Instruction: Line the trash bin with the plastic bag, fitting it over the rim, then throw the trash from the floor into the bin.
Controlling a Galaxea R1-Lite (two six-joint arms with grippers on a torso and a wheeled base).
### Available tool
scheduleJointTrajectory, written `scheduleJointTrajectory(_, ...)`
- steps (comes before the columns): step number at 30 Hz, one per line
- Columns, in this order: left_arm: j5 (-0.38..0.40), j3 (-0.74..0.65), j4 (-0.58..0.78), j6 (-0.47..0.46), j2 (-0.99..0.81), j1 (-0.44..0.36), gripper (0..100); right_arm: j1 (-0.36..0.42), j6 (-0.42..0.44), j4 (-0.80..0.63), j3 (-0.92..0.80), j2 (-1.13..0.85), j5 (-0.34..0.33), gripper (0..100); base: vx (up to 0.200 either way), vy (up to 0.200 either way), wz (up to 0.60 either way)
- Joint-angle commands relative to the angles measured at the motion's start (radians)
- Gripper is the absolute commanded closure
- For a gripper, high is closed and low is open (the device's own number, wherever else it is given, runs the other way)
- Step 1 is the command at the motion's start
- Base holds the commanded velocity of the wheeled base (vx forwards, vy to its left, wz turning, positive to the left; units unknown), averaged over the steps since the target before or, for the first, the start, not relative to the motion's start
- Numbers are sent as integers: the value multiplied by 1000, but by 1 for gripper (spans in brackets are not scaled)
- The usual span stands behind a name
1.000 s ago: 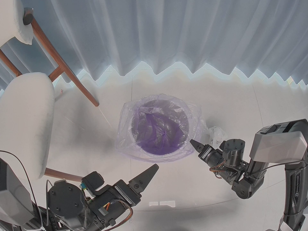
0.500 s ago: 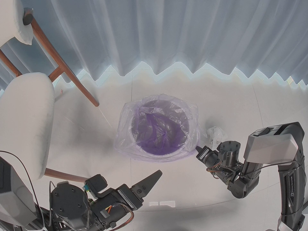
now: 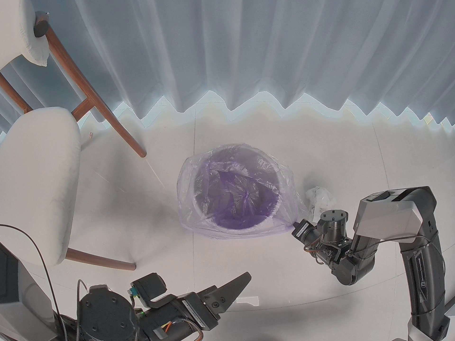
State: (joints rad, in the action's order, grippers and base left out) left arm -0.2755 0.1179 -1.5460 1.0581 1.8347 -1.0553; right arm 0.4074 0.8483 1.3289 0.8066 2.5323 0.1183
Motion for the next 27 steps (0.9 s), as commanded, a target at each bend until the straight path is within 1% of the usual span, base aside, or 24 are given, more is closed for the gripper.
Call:
scheduleJointTrajectory(1,-1,-4,0,2,3,-5,0,-21,9,-97,105,22,0,100,0,0,0)
scheduleJointTrajectory(2,-1,-4,0,0,5,-5,0,-21,9,-154,149,26,1,100,0,0,0)
scheduleJointTrajectory(4,-1,-3,0,0,6,-5,0,-21,9,-194,183,36,1,100,0,0,0)
scheduleJointTrajectory(11,-4,-4,0,0,9,-3,0,-9,8,-211,206,54,1,100,0,0,0)
scheduleJointTrajectory(14,-7,-3,0,0,11,9,0,11,8,-208,194,48,3,100,0,0,0)
scheduleJointTrajectory(15,-7,-3,0,2,11,14,0,11,11,-205,190,42,7,0,0,0,0)
scheduleJointTrajectory(17,-7,-3,0,2,6,28,0,11,26,-198,161,8,38,0,0,0,0)
scheduleJointTrajectory(19,-8,2,0,2,-2,41,0,11,64,-191,109,-55,77,0,0,0,0)
scheduleJointTrajectory(20,-8,0,0,3,-6,51,0,11,84,-191,80,-95,84,0,0,0,0)
scheduleJointTrajectory(21,-8,0,0,3,-6,51,0,11,84,-191,80,-95,84,0,0,0,0)
scheduleJointTrajectory(22,-11,-6,1,3,-26,80,0,13,114,-192,-21,-193,83,0,0,0,0)
scheduleJointTrajectory(23,-10,-6,4,3,-31,89,0,13,115,-191,-47,-213,83,0,0,0,0)
scheduleJointTrajectory(25,-5,-7,60,-3,-64,117,0,27,124,-180,-181,-311,83,0,0,0,0)
scheduleJointTrajectory(26,-5,-6,70,-6,-69,120,0,30,126,-177,-195,-322,83,0,0,0,0)
scheduleJointTrajectory(27,-5,-9,144,-40,-103,120,0,44,137,-146,-268,-374,83,0,0,0,0)
